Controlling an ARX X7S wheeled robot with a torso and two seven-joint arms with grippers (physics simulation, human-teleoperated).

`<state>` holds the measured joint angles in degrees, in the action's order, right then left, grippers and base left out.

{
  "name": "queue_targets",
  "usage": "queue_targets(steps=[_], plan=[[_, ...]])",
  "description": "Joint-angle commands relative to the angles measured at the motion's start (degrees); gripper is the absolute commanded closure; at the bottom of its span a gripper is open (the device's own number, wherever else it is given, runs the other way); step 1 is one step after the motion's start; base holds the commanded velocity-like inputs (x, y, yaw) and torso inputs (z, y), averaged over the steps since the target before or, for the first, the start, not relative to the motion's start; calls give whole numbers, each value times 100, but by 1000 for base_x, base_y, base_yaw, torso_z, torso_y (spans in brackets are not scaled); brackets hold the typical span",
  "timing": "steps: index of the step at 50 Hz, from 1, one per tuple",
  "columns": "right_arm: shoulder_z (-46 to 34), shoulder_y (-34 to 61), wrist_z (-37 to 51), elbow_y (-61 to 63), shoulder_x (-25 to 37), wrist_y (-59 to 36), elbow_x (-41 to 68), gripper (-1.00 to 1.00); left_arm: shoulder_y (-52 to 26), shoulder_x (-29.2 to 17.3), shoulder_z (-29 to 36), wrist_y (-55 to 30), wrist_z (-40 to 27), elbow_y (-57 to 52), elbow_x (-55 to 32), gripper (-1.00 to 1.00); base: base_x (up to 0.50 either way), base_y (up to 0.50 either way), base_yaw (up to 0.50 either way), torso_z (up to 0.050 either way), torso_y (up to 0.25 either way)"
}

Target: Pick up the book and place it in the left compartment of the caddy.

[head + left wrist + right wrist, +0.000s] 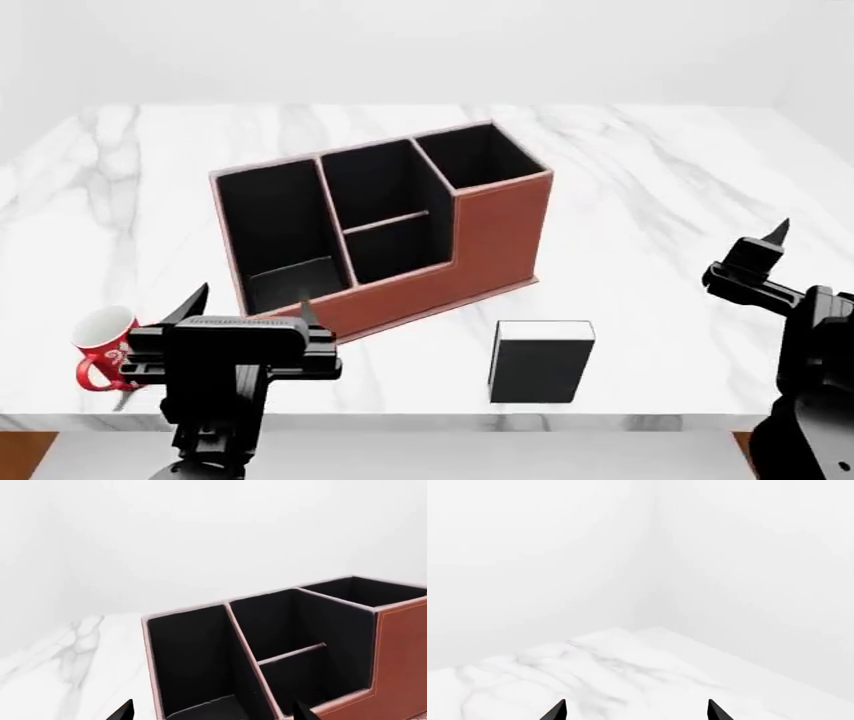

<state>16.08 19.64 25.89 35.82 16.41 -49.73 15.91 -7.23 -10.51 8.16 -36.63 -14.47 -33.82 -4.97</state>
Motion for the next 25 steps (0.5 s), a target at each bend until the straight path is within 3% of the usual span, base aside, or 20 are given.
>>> queue_targets(steps=[1,25], plan=[[313,-85,-4,-2,66,8,86,-100,25,-50,18,30,-52,-1,-10,-100,500,0,0,0,0],[307,-60,-7,-68,80,6,172,-100,14,-111,48,7,-132,-50,-79,-100,500,0,0,0,1]])
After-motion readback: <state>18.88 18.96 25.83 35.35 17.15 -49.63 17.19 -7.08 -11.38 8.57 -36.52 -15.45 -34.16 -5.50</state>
